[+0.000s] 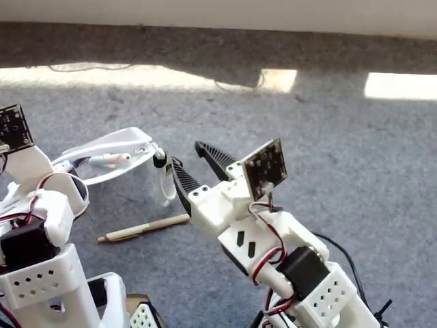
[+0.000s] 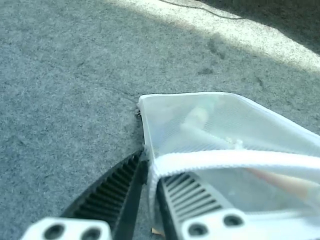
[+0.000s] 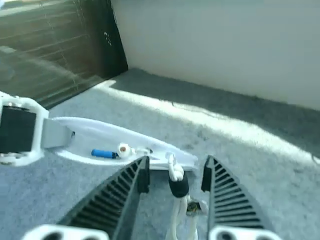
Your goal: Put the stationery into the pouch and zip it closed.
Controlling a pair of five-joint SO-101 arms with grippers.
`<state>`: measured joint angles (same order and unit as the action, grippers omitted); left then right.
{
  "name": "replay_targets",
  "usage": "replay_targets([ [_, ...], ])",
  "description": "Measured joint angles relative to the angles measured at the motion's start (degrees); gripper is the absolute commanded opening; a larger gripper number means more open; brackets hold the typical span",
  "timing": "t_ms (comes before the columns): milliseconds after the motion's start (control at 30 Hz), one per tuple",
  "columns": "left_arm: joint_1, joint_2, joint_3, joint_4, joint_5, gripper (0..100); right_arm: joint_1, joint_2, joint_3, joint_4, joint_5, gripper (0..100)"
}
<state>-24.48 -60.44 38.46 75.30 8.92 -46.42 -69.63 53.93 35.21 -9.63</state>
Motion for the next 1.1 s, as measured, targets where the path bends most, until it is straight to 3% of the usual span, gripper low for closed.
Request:
replay_targets([
  [200, -0.09, 0.0, 0.0, 0.0, 0.0, 1, 0.0, 11.6, -5.54, 14.59, -6.24, 16.6],
  [500, -1.14, 0.0, 0.0, 0.0, 0.0, 1, 0.0, 28.92, -9.14, 19.87, -9.58, 16.6],
  [733, -7.56, 0.09, 0.0, 0.0, 1.93, 1, -1.32, 31.3, -9.14, 19.87, -0.88, 16.6],
  [900, -11.43, 0.62, 0.0, -0.7, 2.2, 1, -2.64, 31.82, -9.14, 19.87, 0.26, 16.8],
  [1100, -12.04, 0.7, 0.0, -1.05, 2.2, 1, -2.64, 31.91, -9.14, 19.87, -12.22, 17.0],
])
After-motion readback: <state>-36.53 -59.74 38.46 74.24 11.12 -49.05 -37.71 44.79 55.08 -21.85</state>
